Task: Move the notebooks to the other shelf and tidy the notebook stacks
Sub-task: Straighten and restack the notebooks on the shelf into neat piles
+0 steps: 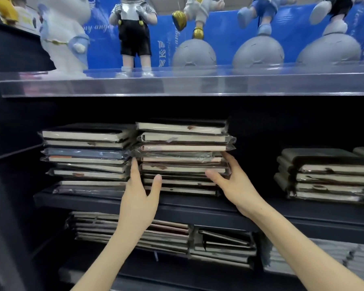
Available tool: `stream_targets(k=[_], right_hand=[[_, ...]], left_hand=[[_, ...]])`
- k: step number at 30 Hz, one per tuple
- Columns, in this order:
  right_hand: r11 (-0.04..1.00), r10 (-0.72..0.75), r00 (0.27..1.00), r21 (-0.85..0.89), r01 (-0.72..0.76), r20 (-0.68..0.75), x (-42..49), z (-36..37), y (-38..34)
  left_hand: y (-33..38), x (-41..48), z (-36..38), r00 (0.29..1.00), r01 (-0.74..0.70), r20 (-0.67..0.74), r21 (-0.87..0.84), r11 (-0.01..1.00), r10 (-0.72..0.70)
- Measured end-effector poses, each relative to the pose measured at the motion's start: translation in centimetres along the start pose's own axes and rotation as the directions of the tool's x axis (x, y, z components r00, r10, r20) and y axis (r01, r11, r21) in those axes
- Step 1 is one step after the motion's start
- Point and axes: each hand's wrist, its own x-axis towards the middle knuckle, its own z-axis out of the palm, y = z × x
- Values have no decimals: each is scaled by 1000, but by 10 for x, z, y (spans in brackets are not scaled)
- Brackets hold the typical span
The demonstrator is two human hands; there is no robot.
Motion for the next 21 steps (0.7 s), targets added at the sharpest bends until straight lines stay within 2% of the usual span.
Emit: stream_targets(k=[4, 6, 10, 14, 17, 21], right_hand=[[983, 68, 998, 169, -65, -9, 6, -17, 5], [970, 92, 996, 224, -92, 9, 6, -20, 8], [962, 108, 994, 252, -105, 1, 3, -13, 12], [984, 63, 996, 173, -52, -62, 5, -4, 11], [995, 10, 996, 99, -1, -90, 4, 11, 7], [996, 7, 998, 92, -1, -67, 8, 22, 0]], left_hand=[[1, 8, 5, 997, 73, 27, -57, 996, -72], [2, 8, 7, 995, 98, 12, -30, 995, -98], [1, 8, 9, 990, 143, -19, 27, 989, -142], [3, 15, 8, 984, 176, 41, -12, 984, -176], [0, 20, 6, 977, 210, 63, -154, 965, -203], [-1, 26, 1, 950, 305, 186, -384, 872, -251]])
